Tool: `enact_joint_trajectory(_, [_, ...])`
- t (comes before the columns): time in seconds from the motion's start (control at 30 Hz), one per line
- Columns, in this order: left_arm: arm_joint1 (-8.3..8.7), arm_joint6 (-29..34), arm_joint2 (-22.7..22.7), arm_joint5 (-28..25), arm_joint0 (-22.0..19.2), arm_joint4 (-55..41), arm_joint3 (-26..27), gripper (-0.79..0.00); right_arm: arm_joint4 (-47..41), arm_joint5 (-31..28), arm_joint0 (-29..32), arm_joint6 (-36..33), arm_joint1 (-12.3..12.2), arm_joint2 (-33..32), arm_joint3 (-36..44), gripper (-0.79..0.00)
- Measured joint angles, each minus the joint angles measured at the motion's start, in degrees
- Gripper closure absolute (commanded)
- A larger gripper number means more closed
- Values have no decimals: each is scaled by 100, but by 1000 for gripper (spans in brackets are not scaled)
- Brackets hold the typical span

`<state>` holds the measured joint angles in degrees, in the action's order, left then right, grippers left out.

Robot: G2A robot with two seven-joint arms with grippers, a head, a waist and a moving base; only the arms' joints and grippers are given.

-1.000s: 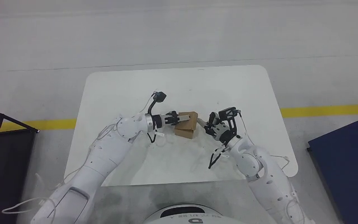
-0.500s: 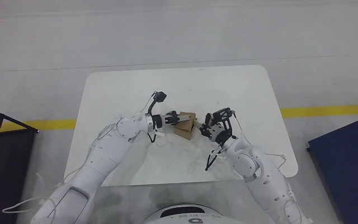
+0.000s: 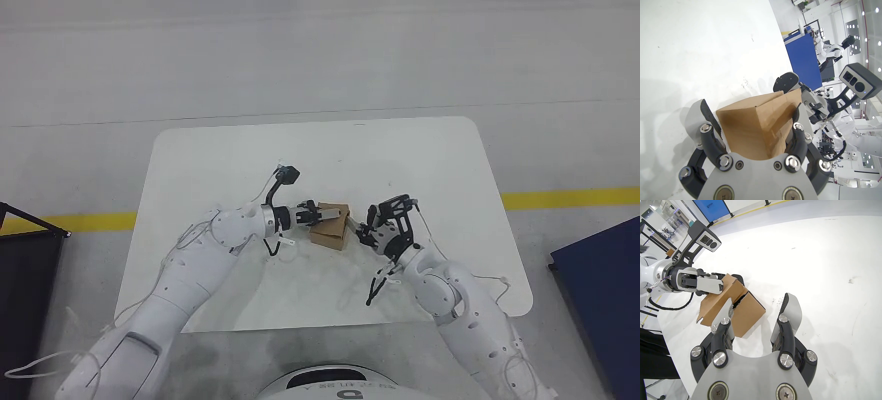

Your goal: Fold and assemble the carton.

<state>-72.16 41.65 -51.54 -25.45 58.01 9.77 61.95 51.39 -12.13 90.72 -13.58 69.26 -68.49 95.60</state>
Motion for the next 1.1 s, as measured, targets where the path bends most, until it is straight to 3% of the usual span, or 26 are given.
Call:
enact_joint_trajectory(0.37, [-17,-51,87,82,-48,274,-47,-785,87,16,-37,-67,-2,43,-43,-483])
enact_joint_trajectory(1.1, [7,-118,-30,-74,29,163,64,-785,155,28,-20,-61,-11,71,66,-517])
